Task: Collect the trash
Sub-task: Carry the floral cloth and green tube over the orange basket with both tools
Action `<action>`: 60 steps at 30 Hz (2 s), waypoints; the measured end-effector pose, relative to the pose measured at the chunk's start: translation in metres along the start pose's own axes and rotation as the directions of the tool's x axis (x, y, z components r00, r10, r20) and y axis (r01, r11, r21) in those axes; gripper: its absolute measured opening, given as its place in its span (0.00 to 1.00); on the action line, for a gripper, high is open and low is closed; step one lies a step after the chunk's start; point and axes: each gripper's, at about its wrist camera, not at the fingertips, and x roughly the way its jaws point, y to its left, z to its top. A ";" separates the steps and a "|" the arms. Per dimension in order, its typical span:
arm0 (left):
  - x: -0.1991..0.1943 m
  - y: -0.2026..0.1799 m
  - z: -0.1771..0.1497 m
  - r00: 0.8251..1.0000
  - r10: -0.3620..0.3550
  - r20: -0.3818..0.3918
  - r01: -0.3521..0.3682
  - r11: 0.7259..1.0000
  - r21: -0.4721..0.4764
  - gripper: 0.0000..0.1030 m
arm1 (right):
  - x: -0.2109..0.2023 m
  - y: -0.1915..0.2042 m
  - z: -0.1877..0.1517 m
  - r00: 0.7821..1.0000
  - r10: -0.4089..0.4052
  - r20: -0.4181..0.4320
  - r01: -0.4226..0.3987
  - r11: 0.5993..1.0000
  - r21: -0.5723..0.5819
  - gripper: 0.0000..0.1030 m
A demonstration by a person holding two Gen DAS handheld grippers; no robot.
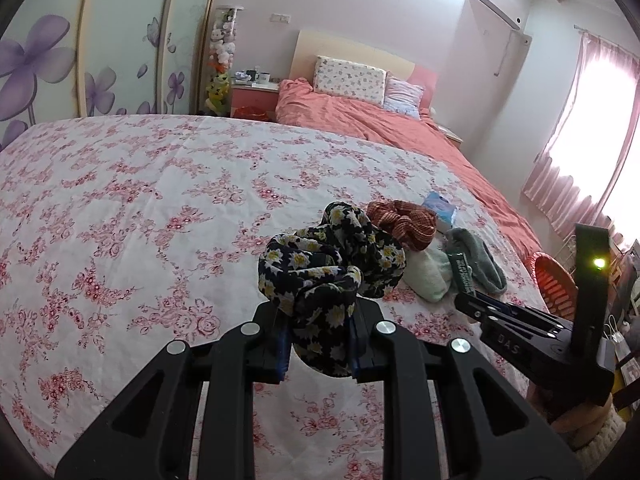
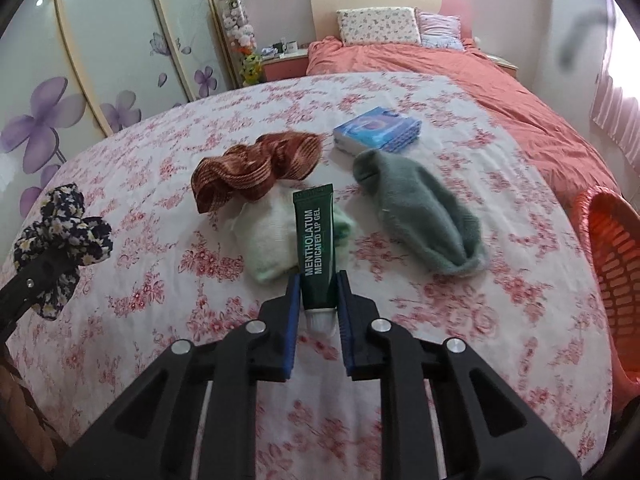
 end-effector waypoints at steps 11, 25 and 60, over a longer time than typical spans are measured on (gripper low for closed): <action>0.000 -0.023 0.001 1.000 -0.026 0.002 0.026 0.999 0.030 0.21 | -0.044 -0.051 -0.005 0.995 -0.041 0.086 0.032 0.994 0.104 0.18; 0.007 -0.080 0.005 0.993 -0.116 -0.005 0.116 0.989 0.097 0.21 | -0.091 -0.113 -0.018 0.974 -0.138 0.179 0.099 0.972 0.214 0.18; 0.055 -0.320 -0.012 0.887 -0.441 -0.139 0.462 0.839 0.286 0.21 | -0.187 -0.281 -0.040 0.864 -0.385 0.323 0.211 0.861 0.462 0.18</action>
